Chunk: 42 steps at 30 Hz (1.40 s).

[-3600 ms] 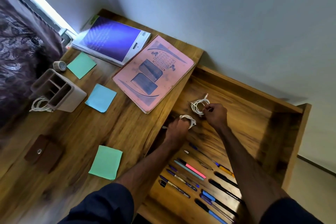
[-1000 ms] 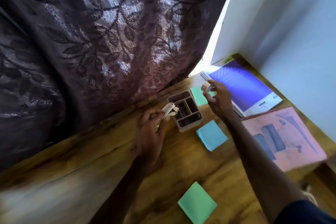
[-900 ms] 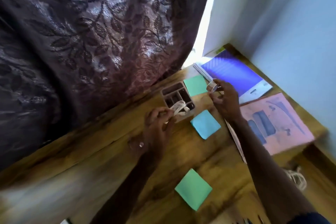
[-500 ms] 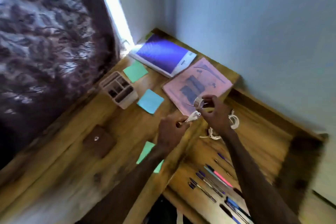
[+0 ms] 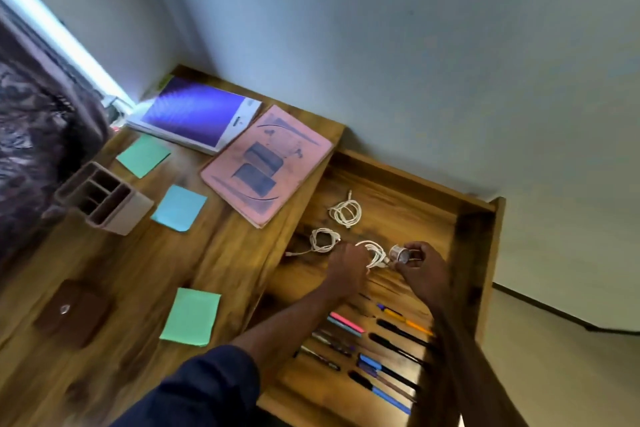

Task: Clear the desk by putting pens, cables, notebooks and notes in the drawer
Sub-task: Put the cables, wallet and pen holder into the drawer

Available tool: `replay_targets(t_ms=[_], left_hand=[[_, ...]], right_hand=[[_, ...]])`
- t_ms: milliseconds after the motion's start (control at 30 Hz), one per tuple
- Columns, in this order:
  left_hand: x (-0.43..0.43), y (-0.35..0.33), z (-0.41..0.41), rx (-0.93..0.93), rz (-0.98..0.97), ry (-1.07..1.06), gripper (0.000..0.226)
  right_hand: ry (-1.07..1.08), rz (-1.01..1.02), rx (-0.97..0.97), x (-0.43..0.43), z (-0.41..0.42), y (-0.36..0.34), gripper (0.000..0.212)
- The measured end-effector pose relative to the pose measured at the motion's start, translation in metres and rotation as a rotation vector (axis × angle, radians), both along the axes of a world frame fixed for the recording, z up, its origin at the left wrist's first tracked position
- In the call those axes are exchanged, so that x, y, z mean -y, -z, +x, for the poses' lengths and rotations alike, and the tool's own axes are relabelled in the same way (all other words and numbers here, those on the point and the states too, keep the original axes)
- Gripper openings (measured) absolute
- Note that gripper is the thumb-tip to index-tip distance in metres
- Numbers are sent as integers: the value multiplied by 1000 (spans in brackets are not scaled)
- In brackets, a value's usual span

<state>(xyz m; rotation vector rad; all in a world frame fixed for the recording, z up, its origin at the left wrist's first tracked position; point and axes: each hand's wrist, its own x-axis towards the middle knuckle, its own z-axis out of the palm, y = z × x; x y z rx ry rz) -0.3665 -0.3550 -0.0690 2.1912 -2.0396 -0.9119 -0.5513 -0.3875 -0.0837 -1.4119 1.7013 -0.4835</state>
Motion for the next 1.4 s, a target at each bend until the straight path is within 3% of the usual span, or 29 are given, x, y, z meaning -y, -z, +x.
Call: replay_targets(t_ms=[133, 267, 667, 800, 933, 1100, 1267, 1400], left_hand=[[5, 31, -17, 193, 17, 126, 26], [-2, 55, -13, 257, 64, 225, 26], [14, 67, 6, 132, -68, 269, 30], [21, 65, 13, 122, -150, 272, 14], [23, 61, 23, 105, -174, 262, 16], [25, 42, 40, 107, -246, 249, 22], [17, 2, 69, 7, -361, 122, 37], [4, -31, 103, -94, -435, -52, 29]], right_hand=[[16, -15, -62, 3, -12, 19, 43], [-56, 39, -112, 12, -12, 28, 47], [-253, -142, -281, 106, 45, 48, 35], [-295, -183, -340, 132, 63, 67, 31], [-337, -121, -385, 132, 68, 85, 42], [-219, -111, -352, 108, 82, 59, 67], [-159, -355, -252, 77, 124, 3, 48], [-212, -439, -156, 50, 177, -39, 39]])
